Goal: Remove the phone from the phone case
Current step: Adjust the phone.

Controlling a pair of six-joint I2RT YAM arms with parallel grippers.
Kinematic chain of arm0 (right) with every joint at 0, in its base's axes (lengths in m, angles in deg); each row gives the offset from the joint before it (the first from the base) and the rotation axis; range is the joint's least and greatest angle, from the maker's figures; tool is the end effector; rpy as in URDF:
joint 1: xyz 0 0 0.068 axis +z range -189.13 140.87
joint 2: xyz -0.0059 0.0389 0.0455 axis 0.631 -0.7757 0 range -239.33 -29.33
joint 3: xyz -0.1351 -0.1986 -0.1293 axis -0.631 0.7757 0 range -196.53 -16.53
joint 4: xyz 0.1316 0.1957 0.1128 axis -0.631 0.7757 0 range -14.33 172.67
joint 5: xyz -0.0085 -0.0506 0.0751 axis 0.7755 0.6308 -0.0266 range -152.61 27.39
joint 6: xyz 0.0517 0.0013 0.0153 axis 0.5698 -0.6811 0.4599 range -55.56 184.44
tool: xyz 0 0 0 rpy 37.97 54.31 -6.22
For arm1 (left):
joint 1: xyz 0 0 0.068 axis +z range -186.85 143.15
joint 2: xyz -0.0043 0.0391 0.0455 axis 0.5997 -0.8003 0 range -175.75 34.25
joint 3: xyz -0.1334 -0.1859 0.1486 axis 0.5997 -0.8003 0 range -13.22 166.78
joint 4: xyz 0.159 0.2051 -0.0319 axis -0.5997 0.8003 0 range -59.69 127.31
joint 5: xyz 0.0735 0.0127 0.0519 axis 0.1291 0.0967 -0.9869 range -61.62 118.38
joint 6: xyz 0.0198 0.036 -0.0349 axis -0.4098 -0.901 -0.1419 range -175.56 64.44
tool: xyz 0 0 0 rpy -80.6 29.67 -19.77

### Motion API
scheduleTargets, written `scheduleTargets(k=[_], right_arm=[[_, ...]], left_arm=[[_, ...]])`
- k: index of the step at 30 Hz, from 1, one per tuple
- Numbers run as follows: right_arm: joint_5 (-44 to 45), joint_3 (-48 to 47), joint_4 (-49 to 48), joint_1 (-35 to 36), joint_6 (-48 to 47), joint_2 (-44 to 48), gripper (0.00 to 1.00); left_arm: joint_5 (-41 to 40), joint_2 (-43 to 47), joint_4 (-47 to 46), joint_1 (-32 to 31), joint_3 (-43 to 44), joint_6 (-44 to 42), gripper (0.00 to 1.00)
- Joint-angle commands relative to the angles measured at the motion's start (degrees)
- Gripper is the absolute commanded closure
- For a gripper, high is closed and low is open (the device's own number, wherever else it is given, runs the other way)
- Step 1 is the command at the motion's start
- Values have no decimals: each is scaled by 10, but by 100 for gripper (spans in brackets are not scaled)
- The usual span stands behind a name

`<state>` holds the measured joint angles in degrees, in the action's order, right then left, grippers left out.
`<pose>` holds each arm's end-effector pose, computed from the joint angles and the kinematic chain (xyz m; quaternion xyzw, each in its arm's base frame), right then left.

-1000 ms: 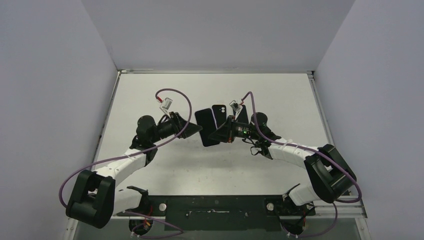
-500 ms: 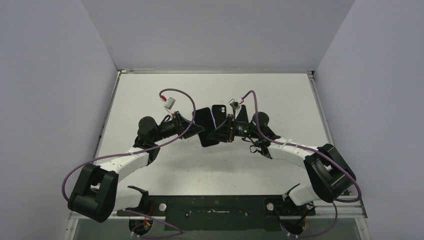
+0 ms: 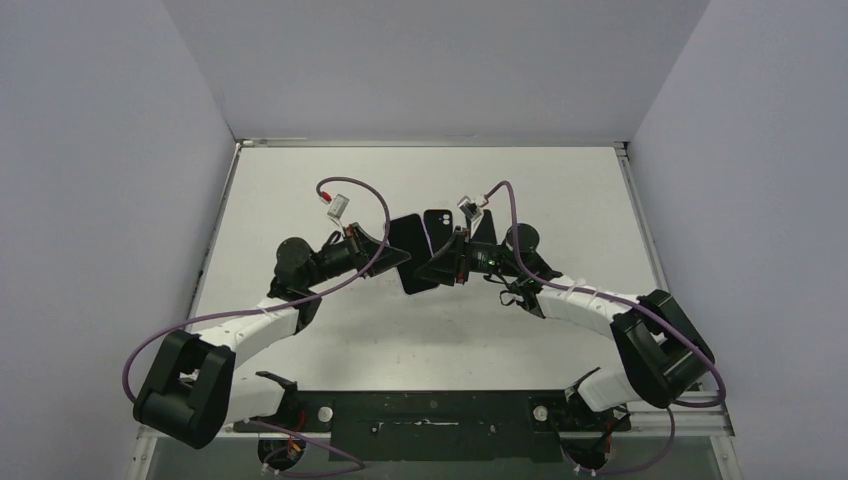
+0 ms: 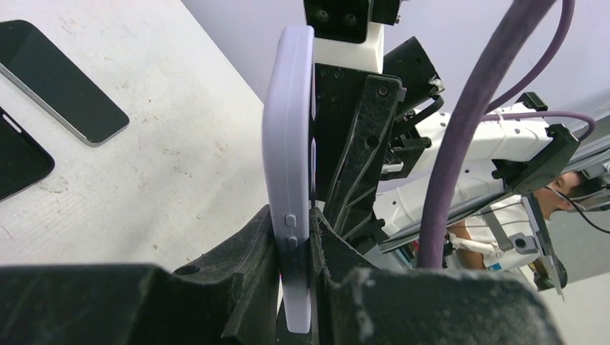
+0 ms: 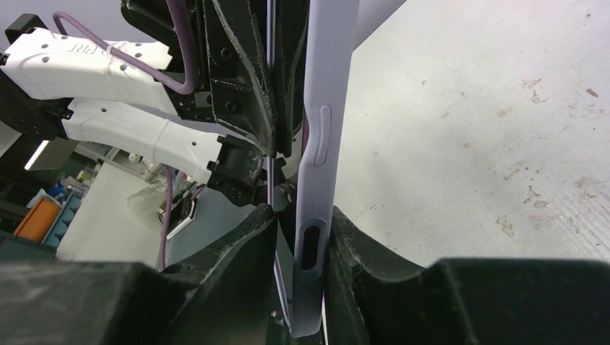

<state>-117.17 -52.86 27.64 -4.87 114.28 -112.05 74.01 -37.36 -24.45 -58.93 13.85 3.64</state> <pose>0.2264 0.1892 0.2421 -0.2417 0.6582 0.6641 0.2594 0.2228 -0.1179 0.2525 0.0939 0.6551 -0.6493 0.3748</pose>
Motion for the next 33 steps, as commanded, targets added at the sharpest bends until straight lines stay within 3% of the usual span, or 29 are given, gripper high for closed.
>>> scheduleTargets(k=[1,6,10,19,33], right_arm=[[12,-27,10,-1,-45,42,66],[-23,-31,106,-24,-131,89,43],[-56,-58,230,-25,-229,121,34],[-89,-62,287,-25,-305,148,38],[-131,-76,304,-20,-367,141,58]], left_arm=[[-68,38,-44,-10,-10,26,100],[-55,50,-19,-10,3,18,100],[-21,49,-13,-10,18,12,100],[17,47,-28,-10,40,19,100],[34,40,-32,-10,57,34,100]])
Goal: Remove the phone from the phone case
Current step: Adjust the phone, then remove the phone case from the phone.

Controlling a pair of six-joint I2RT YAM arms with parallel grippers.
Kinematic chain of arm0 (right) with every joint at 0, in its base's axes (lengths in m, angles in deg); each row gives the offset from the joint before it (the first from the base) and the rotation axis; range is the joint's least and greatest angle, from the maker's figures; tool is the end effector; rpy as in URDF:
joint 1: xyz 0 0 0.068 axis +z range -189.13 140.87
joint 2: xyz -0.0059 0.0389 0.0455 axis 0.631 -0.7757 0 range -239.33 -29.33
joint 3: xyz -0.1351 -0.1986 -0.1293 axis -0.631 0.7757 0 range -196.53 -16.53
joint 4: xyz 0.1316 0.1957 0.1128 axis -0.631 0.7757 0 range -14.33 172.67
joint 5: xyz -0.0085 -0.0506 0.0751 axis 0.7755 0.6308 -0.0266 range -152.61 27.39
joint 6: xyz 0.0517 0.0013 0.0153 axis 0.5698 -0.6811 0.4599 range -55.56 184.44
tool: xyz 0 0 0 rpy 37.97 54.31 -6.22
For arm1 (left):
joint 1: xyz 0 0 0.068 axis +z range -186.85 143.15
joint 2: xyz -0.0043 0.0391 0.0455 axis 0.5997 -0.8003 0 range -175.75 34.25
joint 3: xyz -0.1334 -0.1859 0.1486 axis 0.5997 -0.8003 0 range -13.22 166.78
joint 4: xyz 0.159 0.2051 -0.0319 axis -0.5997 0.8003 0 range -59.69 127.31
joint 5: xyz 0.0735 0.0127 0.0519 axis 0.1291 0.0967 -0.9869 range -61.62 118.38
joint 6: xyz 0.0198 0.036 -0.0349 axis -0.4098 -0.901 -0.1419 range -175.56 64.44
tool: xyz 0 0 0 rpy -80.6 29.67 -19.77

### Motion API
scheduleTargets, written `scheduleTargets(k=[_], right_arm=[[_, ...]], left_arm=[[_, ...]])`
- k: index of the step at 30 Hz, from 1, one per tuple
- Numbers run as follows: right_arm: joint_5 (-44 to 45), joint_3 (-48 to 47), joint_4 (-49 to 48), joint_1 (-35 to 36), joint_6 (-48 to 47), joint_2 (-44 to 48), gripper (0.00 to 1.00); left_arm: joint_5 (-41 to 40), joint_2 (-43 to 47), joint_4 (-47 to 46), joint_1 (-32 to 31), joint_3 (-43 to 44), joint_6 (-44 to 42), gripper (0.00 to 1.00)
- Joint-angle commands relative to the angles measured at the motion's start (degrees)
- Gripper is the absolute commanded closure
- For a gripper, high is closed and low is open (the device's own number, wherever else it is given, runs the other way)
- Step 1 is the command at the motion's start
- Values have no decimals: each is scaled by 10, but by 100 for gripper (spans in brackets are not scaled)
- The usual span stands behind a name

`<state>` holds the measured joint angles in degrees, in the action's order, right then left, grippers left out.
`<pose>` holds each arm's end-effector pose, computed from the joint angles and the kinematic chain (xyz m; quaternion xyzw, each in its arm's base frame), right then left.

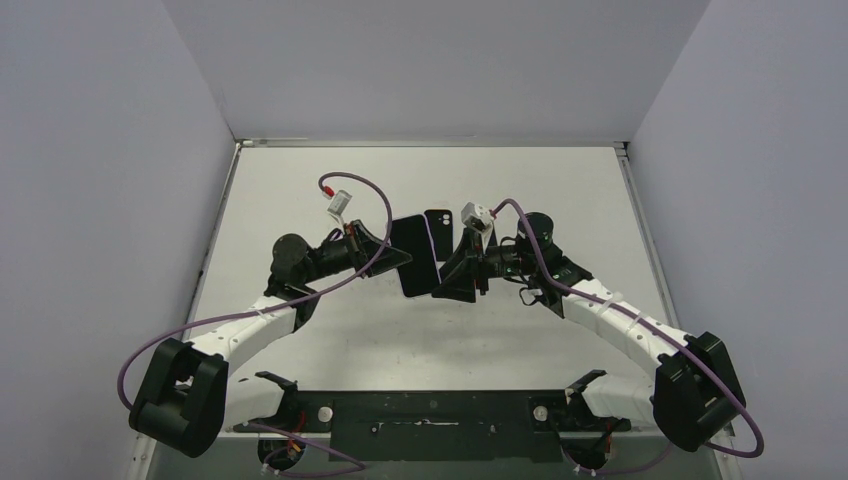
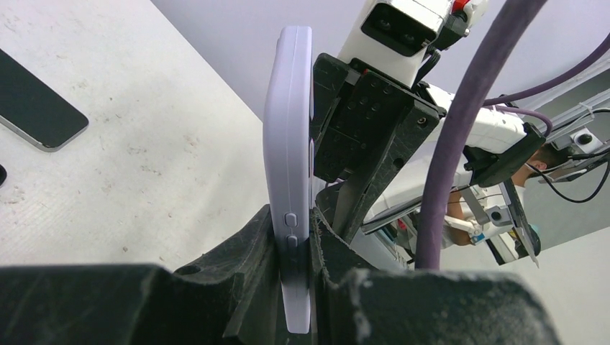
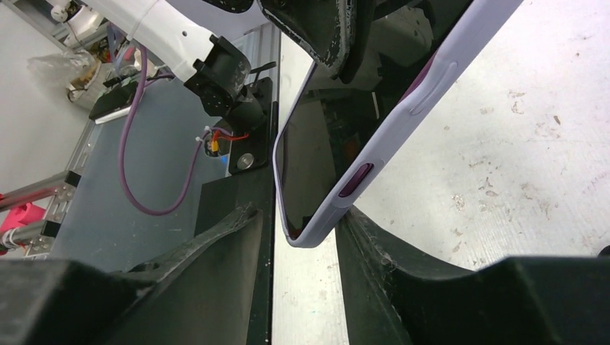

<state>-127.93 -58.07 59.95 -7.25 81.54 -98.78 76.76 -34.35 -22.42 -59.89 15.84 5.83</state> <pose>0.2027 0.1641 0.2803 -0.4204 0.6061 0.6014 0.3071 0.2158 -0.1207 0.2719 0.1172 0.6407 -0.6688 0.3584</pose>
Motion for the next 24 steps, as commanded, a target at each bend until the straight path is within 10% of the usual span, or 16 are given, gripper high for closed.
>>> scheduleTargets(k=[1,24], right_arm=[[-24,-25,-19,4,-43,9,59],[-20,-61,59,39,-179,-12,100]], left_arm=[[7,9,-52,-1,38,14,100],[-21,-18,-4,-1,43,57,100]])
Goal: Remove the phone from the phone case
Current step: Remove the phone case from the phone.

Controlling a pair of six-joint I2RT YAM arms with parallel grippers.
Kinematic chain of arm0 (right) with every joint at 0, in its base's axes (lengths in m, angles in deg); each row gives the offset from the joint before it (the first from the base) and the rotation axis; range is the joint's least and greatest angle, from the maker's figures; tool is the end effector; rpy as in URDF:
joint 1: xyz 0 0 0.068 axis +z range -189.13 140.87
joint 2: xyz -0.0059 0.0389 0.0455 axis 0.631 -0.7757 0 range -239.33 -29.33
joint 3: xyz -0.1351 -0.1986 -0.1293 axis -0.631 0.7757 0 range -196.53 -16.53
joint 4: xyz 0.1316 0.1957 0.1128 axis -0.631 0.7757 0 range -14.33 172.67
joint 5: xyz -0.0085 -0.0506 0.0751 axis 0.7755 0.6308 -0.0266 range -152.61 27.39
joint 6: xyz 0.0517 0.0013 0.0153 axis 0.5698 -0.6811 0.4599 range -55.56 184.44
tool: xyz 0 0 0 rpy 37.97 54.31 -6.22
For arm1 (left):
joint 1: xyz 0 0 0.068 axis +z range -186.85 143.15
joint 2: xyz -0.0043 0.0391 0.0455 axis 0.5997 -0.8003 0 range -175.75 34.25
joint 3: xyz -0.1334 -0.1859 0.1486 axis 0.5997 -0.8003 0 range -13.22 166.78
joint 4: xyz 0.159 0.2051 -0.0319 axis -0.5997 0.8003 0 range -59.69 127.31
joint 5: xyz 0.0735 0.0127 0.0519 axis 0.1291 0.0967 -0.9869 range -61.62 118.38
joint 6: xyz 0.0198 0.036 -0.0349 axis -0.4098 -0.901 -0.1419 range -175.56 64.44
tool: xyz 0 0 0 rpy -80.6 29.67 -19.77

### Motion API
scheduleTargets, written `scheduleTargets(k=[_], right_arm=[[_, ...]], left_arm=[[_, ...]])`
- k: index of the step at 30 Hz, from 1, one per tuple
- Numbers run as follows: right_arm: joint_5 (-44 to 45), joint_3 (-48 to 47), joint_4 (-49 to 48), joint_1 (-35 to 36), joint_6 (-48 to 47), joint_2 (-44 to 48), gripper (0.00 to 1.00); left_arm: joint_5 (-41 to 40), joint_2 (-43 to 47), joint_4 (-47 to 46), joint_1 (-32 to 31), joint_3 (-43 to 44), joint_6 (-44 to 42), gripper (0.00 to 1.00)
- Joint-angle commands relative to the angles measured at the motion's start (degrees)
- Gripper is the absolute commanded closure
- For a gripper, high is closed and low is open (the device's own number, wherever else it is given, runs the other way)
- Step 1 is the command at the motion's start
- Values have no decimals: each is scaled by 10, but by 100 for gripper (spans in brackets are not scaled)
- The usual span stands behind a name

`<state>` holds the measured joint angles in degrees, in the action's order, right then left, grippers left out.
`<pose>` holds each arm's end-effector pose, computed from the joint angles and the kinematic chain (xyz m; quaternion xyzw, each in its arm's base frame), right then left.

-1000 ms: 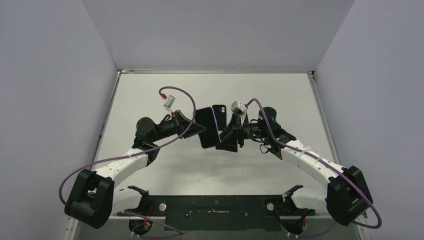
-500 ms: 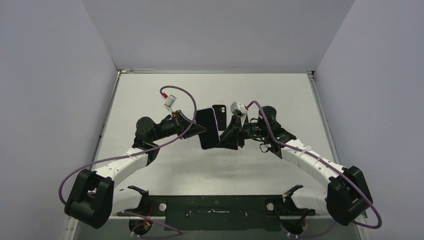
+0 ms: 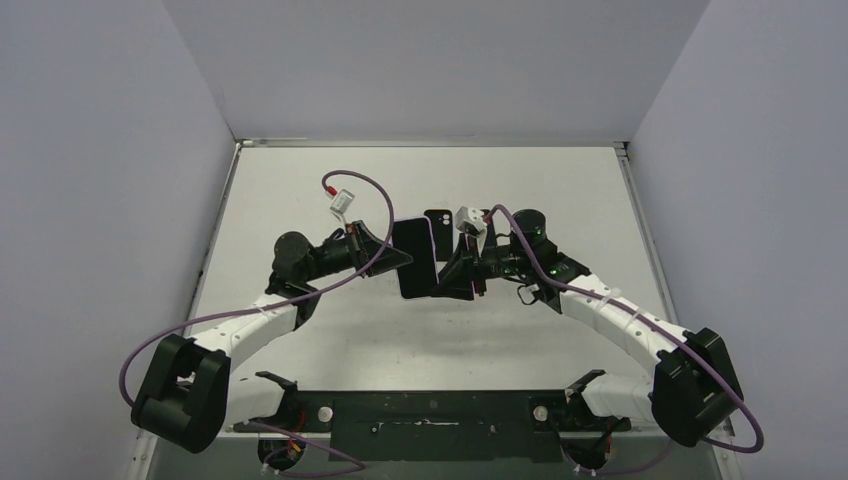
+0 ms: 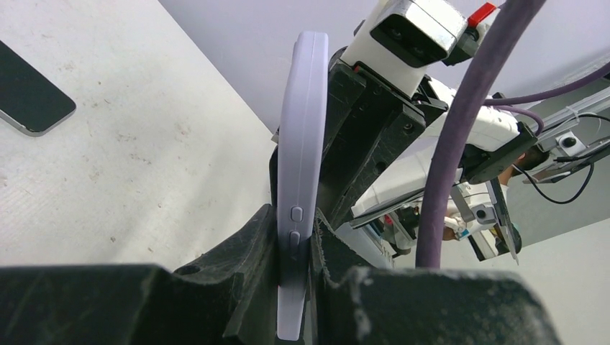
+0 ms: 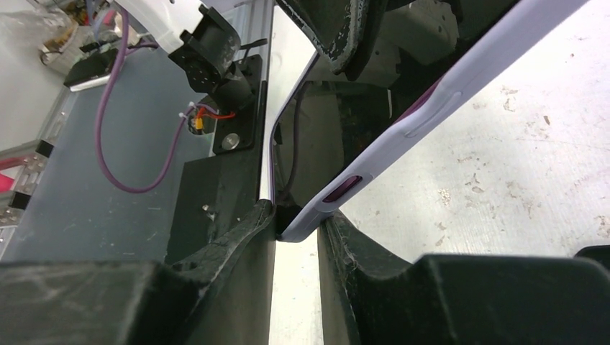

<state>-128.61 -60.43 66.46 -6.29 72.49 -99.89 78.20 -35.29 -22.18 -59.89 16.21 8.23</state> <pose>0.2029 0.1696 0.2796 -0.4599 0.5912 0.5848 0.3116 0.2180 -0.1223 0.2697 0.1098 0.6471 -0.6775 0.3320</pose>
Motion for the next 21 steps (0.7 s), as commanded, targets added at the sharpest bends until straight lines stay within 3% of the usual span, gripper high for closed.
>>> scheduleTargets(k=[1,9,21], right_arm=[[-10,-40,-2,32,-98,-2,100],[9,-51,18,66,-192,1,100],[41,-96,53,88,-260,-31,100]], left_arm=[[-37,-9,-5,-1,39,35,100],[-41,-39,48,1,43,53,100],[-16,-78,6,4,30,118,100]])
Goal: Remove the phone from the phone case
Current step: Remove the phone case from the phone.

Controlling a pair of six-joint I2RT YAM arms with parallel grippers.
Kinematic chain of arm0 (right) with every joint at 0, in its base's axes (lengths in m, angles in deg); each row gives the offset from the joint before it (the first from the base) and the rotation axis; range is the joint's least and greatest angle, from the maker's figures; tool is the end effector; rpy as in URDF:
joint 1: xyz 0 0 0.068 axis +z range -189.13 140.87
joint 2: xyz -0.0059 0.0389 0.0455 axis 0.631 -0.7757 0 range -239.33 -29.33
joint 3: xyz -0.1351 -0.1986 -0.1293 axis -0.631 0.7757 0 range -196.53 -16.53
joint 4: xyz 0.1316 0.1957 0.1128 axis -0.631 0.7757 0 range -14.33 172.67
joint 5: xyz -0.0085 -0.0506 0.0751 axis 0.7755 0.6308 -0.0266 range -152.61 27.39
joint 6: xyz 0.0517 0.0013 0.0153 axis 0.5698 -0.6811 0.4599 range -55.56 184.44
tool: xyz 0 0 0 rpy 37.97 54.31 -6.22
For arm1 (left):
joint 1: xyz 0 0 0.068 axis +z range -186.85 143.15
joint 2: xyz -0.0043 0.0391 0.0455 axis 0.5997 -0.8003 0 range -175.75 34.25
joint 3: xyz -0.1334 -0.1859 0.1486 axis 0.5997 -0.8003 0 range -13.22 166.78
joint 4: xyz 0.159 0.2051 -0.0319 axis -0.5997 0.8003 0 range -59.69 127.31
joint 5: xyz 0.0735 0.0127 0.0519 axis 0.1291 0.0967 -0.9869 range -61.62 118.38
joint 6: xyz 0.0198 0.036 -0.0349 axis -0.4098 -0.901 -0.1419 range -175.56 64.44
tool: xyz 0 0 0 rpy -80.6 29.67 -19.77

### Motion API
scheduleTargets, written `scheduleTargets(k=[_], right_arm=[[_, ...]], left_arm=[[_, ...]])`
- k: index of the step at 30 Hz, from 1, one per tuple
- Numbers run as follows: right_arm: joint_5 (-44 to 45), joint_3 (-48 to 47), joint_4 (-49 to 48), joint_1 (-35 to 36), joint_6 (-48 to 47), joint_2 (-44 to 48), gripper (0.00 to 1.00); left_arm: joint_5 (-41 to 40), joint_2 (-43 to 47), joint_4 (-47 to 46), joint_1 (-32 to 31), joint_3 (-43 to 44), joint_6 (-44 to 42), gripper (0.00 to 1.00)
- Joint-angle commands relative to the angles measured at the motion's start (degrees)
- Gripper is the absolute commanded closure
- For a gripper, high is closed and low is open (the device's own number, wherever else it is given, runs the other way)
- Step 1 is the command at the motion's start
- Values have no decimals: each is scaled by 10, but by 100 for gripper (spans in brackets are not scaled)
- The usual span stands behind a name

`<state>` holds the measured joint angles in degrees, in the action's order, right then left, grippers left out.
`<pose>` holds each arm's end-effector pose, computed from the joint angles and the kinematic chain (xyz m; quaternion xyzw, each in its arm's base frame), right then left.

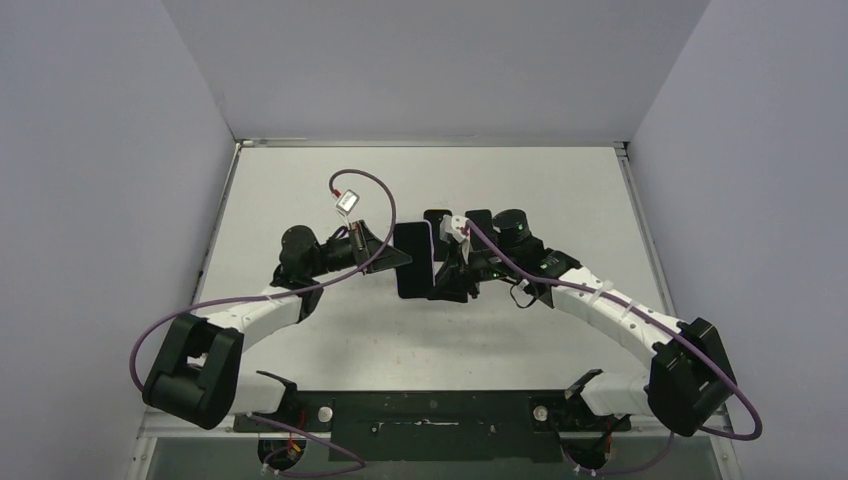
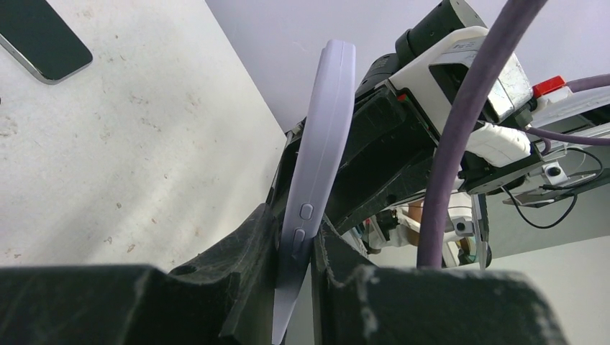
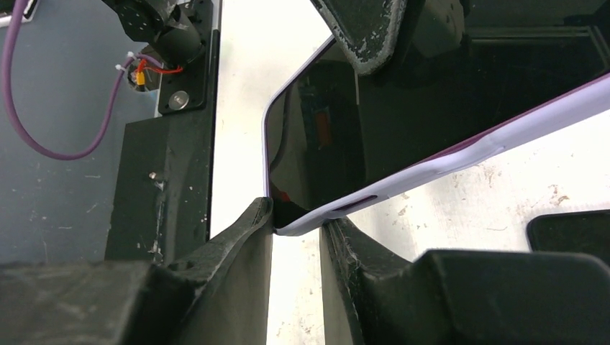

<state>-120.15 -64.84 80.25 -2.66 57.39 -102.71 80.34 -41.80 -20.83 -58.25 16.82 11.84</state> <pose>0.2015 0.1863 0.2709 -0.5056 0.6141 0.5143 0.3205 0.2367 -0.1229 0.2437 0.0607 0.6846 -0.6754 0.2673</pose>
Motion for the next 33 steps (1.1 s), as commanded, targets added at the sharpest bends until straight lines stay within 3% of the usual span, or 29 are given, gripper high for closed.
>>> scheduleTargets(k=[1,11,19,27,33], right_arm=[[-44,-54,-85,54,-111,-4,100],[-25,-87,-62,74,-135,-18,100],[-28,-113,-26,76,-160,-15,98],[-32,-132,-64,80,-157,-26,96],[34,-113,-86,78,-144,-25,98]], left_arm=[[-35,-15,-7,-10,25,83,100],[-7,-42,16,-8,48,79,100],[51,-65,93,-4,95,36,100],[74,-84,108,1,110,29,100],[62,-69,96,3,107,31,100]])
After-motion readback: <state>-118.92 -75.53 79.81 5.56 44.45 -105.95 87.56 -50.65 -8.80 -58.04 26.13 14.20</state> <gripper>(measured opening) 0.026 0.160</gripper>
